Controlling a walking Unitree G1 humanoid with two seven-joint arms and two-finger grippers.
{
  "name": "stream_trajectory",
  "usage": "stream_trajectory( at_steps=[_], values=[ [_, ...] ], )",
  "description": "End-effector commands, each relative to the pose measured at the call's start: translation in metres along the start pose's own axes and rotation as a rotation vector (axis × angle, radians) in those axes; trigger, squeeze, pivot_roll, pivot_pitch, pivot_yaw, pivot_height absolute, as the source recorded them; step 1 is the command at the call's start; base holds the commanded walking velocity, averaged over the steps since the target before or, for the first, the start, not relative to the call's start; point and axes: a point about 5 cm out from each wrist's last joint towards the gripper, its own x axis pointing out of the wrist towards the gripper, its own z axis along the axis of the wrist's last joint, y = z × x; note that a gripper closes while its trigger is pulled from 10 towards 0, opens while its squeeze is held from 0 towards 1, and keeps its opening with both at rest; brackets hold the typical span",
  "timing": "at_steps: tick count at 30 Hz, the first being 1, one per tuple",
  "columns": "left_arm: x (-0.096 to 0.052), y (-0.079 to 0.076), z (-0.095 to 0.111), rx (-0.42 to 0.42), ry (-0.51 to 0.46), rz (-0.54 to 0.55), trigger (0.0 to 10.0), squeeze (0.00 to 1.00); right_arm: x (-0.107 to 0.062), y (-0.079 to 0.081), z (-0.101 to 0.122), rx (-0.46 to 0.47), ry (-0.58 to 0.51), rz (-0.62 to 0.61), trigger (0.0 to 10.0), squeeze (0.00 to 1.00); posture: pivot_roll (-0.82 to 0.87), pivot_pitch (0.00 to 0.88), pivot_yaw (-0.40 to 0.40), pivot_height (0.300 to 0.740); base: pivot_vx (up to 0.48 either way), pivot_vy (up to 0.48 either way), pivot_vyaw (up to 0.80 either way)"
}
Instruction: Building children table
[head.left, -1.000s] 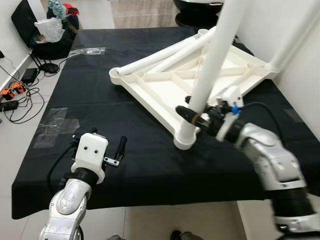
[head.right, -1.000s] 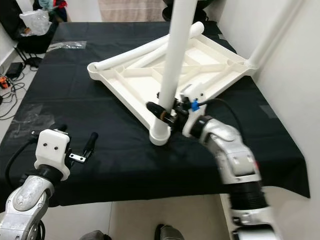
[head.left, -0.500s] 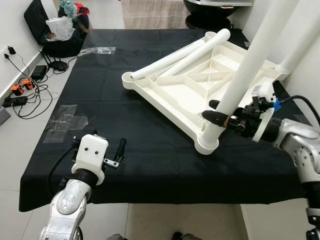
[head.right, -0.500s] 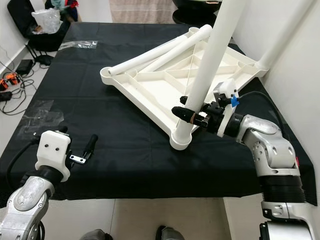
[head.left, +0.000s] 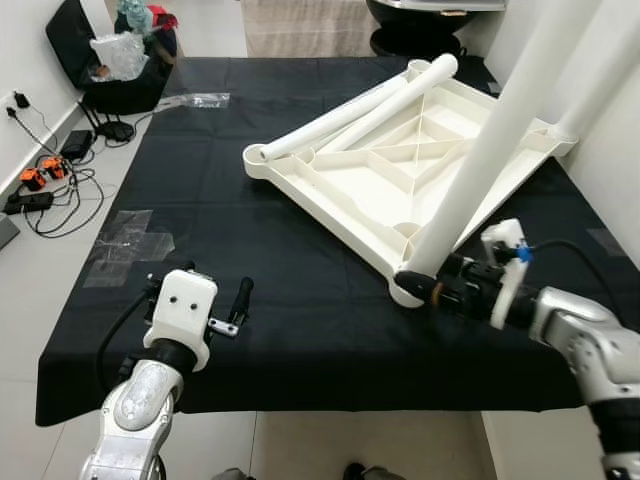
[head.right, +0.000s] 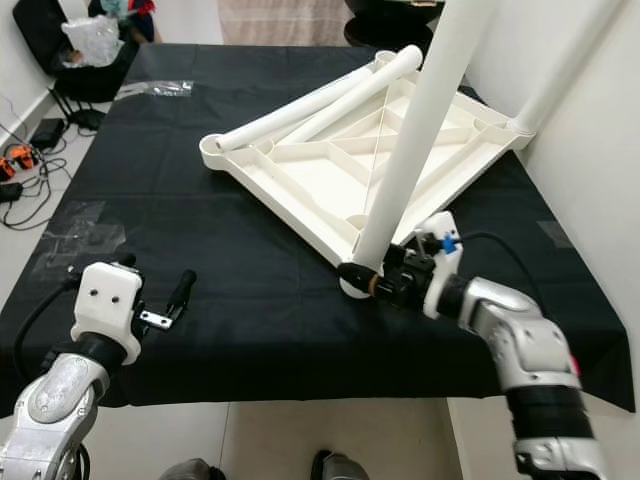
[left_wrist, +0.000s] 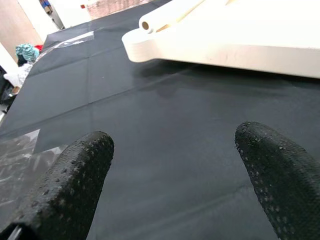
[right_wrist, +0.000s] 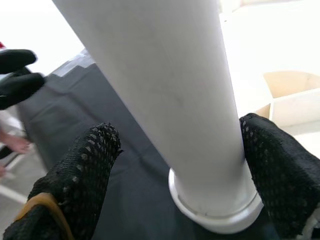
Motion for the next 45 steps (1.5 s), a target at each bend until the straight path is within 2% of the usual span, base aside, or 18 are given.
stream_trajectory(
  at_steps=[1, 5, 8, 13, 15, 19, 23, 25, 27, 29, 30, 31, 34, 37, 39, 40, 42, 45],
  values=[
    [-0.001, -0.001, -0.004, 0.004, 0.011, -0.003, 10.0, 0.00, -0.008, 0.008, -0.006, 0.053, 0.012, 0.095, 10.0, 0.00, 0.02, 0.133, -0.034, 0.740, 0.000, 0.000, 0.00],
    [0.000, -0.002, -0.004, 0.001, 0.010, -0.004, 10.0, 0.00, -0.020, 0.011, -0.018, 0.067, 0.080, 0.145, 10.0, 0.00, 0.01, 0.132, -0.031, 0.740, 0.000, 0.000, 0.00],
    [0.001, -0.004, -0.004, -0.001, 0.006, -0.009, 10.0, 0.00, -0.021, -0.009, -0.030, -0.019, 0.114, -0.061, 10.0, 0.00, 0.01, 0.129, -0.029, 0.740, 0.000, 0.000, 0.00],
    [0.001, -0.004, -0.004, 0.000, 0.005, -0.010, 10.0, 0.00, -0.027, -0.010, -0.034, 0.016, 0.123, -0.070, 10.0, 0.00, 0.02, 0.126, -0.028, 0.740, 0.000, 0.000, 0.00],
    [0.001, -0.004, -0.004, -0.001, 0.005, -0.009, 10.0, 0.00, -0.028, -0.008, -0.034, 0.036, 0.118, -0.049, 10.0, 0.00, 0.02, 0.124, -0.030, 0.740, 0.000, 0.000, 0.00],
    [0.001, -0.003, -0.004, 0.002, 0.005, -0.005, 10.0, 0.00, -0.038, 0.010, -0.029, 0.132, 0.089, 0.121, 10.0, 0.00, 0.02, 0.122, -0.031, 0.740, 0.000, 0.000, 0.00],
    [0.001, -0.002, -0.004, 0.003, 0.005, -0.004, 10.0, 0.00, -0.044, 0.021, -0.026, 0.143, 0.083, 0.215, 10.0, 0.00, 0.01, 0.119, -0.031, 0.740, 0.000, 0.000, 0.00],
    [0.001, -0.002, -0.004, 0.003, 0.005, -0.004, 10.0, 0.00, -0.044, 0.021, -0.026, 0.143, 0.083, 0.215, 10.0, 0.00, 0.01, 0.119, -0.031, 0.740, 0.000, 0.000, 0.00],
    [0.001, -0.003, -0.005, 0.001, 0.004, -0.004, 10.0, 0.00, -0.051, 0.021, -0.010, 0.135, -0.028, 0.256, 10.0, 0.00, 0.01, 0.112, -0.027, 0.740, 0.000, 0.000, 0.00],
    [0.001, -0.003, -0.005, 0.001, 0.004, -0.004, 10.0, 0.00, -0.051, 0.021, -0.010, 0.135, -0.028, 0.256, 10.0, 0.00, 0.01, 0.112, -0.027, 0.740, 0.000, 0.000, 0.00],
    [0.001, -0.003, -0.005, 0.001, 0.003, -0.006, 10.0, 0.00, -0.050, 0.028, 0.005, 0.125, -0.109, 0.316, 10.0, 0.00, 0.01, 0.110, -0.021, 0.740, 0.000, 0.000, 0.00],
    [0.001, -0.003, -0.005, 0.001, 0.003, -0.006, 10.0, 0.00, -0.050, 0.028, 0.005, 0.125, -0.109, 0.316, 10.0, 0.00, 0.01, 0.110, -0.021, 0.740, 0.000, 0.000, 0.00],
    [0.005, -0.001, -0.006, 0.008, -0.003, -0.007, 10.0, 0.00, -0.023, 0.074, 0.041, 0.048, -0.272, 0.539, 10.0, 0.00, 0.01, 0.096, -0.013, 0.740, 0.000, 0.000, 0.00],
    [0.007, -0.001, -0.006, 0.008, -0.004, -0.006, 10.0, 0.00, -0.016, 0.084, 0.049, 0.029, -0.308, 0.569, 10.0, 0.00, 0.01, 0.096, -0.013, 0.740, 0.000, 0.000, 0.00],
    [0.010, 0.000, -0.005, 0.011, -0.012, -0.005, 10.0, 0.00, -0.003, 0.107, 0.076, -0.023, -0.444, 0.663, 10.0, 0.00, 0.01, 0.082, -0.010, 0.740, 0.000, 0.000, 0.00],
    [0.010, 0.000, -0.005, 0.011, -0.012, -0.005, 10.0, 0.00, -0.003, 0.107, 0.076, -0.023, -0.444, 0.663, 10.0, 0.00, 0.01, 0.082, -0.010, 0.740, 0.000, 0.000, 0.00],
    [0.011, 0.002, -0.004, 0.015, -0.019, 0.001, 10.0, 0.00, 0.005, 0.126, 0.091, -0.058, -0.522, 0.719, 10.0, 0.00, 0.01, 0.072, -0.012, 0.740, 0.000, 0.000, 0.00],
    [0.012, 0.002, -0.004, 0.016, -0.020, 0.004, 10.0, 0.00, 0.010, 0.131, 0.094, -0.055, -0.539, 0.709, 10.0, 0.00, 0.01, 0.072, -0.012, 0.740, 0.000, 0.000, 0.00]
  ],
)
